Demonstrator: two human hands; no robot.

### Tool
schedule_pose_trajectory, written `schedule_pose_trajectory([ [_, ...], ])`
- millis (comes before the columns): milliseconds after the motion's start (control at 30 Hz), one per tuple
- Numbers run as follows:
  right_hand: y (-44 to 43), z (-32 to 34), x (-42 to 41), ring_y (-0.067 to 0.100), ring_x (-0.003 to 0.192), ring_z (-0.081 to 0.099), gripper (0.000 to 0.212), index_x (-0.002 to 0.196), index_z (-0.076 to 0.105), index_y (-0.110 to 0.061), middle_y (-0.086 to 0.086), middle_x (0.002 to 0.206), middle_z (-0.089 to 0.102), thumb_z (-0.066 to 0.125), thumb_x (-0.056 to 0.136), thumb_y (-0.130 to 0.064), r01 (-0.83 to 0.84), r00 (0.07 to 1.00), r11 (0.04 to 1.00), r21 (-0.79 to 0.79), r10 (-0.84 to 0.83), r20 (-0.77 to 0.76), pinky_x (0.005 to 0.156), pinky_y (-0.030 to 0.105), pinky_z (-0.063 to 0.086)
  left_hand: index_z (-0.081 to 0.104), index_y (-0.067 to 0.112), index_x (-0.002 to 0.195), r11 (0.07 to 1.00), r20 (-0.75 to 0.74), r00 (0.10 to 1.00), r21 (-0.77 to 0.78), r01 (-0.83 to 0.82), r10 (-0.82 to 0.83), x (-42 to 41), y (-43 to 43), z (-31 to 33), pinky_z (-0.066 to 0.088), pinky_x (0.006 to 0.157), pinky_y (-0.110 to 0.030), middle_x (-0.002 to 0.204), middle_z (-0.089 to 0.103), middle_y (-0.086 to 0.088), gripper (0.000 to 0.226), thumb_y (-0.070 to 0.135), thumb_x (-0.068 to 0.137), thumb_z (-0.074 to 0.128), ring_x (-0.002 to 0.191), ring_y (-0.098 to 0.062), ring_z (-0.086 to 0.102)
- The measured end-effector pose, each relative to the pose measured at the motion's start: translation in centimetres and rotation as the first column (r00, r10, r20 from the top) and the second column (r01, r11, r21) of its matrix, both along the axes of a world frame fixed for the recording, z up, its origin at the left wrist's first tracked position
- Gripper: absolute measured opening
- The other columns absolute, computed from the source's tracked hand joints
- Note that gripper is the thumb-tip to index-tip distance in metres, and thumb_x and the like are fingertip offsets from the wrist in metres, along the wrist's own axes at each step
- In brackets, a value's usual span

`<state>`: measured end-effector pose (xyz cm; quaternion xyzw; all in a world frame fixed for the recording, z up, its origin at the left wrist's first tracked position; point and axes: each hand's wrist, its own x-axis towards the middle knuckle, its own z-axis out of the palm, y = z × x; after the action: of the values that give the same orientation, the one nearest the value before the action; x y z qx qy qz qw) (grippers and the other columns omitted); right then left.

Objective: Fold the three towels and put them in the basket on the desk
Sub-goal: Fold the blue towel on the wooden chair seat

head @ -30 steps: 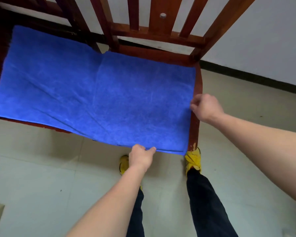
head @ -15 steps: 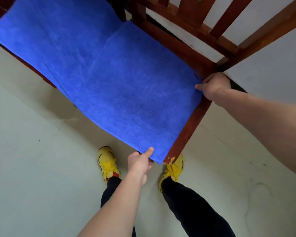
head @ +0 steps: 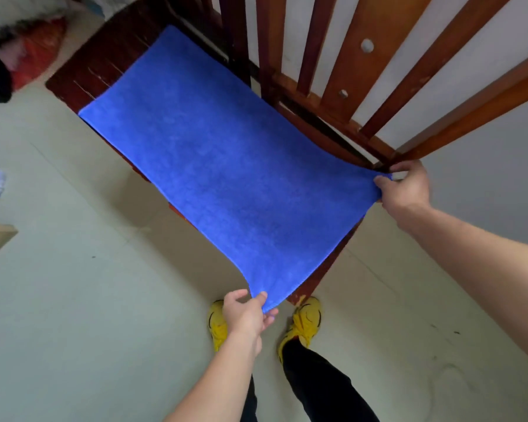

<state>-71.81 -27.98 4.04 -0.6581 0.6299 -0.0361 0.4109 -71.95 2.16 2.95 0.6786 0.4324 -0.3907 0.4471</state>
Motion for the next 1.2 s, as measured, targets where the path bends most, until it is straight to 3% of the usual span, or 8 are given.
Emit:
schedule_pose_trajectory([
  [167,2.5,3.9,6.6,0.025,0.057,0.067,0.016,0.070,0.059,-0.030,0.000,0.069,0.063,0.067,0.082,-0.022,-0.125,0.977,0.989,-0.076,0.136,0.162,0.063,0.048,0.059,0.056,0.010,0.103,0.996,0.184,0.979,-0.025,-0.081,0.084,6.7,1.4,4.3,0.047,0.043,-0.023,0.092,0.066,-0.020,0.011,0.005,0.093,0.057,0.045,-0.017,0.058],
  [333,5.2,7.3,15.6,0.012,0.050,0.059,0.016,0.073,0.062,-0.023,0.008,0.080,0.068,0.069,0.086,-0.020,-0.038,0.963,0.999,-0.003,0.037,0.269,0.041,0.020,0.047,0.062,0.003,0.100,0.957,0.178,0.964,-0.249,-0.150,0.198,17.1,4.1,6.8,0.050,0.052,-0.023,0.087,0.065,-0.014,0.012,-0.001,0.092,0.054,0.064,-0.021,0.060],
  [467,6.6,9.2,21.9,0.009,0.040,0.055,0.018,0.074,0.055,-0.024,0.003,0.068,0.062,0.069,0.086,-0.022,0.101,0.934,0.994,0.048,-0.111,0.341,0.040,0.021,0.046,0.065,-0.001,0.104,0.971,0.359,0.931,-0.194,0.141,-0.063,24.4,6.5,7.7,0.049,0.058,-0.020,0.084,0.065,-0.013,0.025,0.002,0.080,0.072,0.061,-0.016,0.059],
  [633,8.7,10.8,29.7,0.005,0.037,0.051,0.022,0.071,0.053,-0.024,-0.001,0.064,0.056,0.066,0.088,-0.021,0.159,0.909,0.986,0.042,-0.163,0.384,0.037,0.019,0.041,0.066,0.013,0.099,0.741,0.496,0.571,0.269,0.615,-0.654,32.3,9.1,8.6,0.041,0.070,-0.021,0.093,0.062,-0.002,0.022,0.016,0.078,0.074,0.078,-0.014,0.057],
  [700,10.0,11.0,32.9,0.006,0.041,0.052,0.022,0.069,0.054,-0.023,-0.002,0.065,0.056,0.066,0.087,-0.020,0.172,0.911,0.984,0.048,-0.177,0.372,0.039,0.018,0.042,0.068,0.011,0.088,0.634,0.534,0.398,0.384,0.671,-0.746,35.9,10.4,8.1,0.035,0.070,-0.021,0.096,0.059,-0.012,0.007,0.016,0.087,0.063,0.083,-0.023,0.054],
  [833,10.9,10.8,37.8,0.010,0.042,0.053,0.021,0.068,0.057,-0.015,0.004,0.062,0.056,0.062,0.086,-0.006,0.167,0.900,0.980,0.107,-0.196,0.390,0.040,0.019,0.039,0.028,0.016,0.049,0.541,0.581,0.217,0.471,0.697,-0.785,42.3,11.7,6.6,0.028,0.060,-0.037,0.067,0.041,-0.027,0.047,0.009,0.088,0.055,0.061,-0.031,0.037],
  [967,11.4,10.0,42.0,0.009,0.045,0.057,0.010,0.087,0.064,-0.007,0.004,0.066,0.060,0.056,0.087,0.000,0.169,0.933,0.979,0.110,-0.195,0.303,0.044,0.019,0.044,0.039,0.014,0.052,0.577,0.511,0.351,0.394,0.716,-0.785,47.0,12.4,4.5,0.024,0.048,-0.032,0.052,0.028,-0.001,0.040,0.012,0.088,0.057,0.051,-0.021,0.026],
  [1200,12.7,4.6,43.5,0.008,0.042,0.055,0.025,0.076,0.060,-0.011,0.001,0.066,0.061,0.045,0.093,-0.002,0.020,0.993,0.972,0.233,-0.046,0.107,0.040,0.017,0.040,0.062,0.000,0.066,0.688,0.416,0.554,0.337,0.643,-0.721,50.8,13.0,-0.3,0.030,0.052,-0.029,0.061,0.042,-0.007,0.025,0.016,0.086,0.061,0.060,-0.020,0.034],
])
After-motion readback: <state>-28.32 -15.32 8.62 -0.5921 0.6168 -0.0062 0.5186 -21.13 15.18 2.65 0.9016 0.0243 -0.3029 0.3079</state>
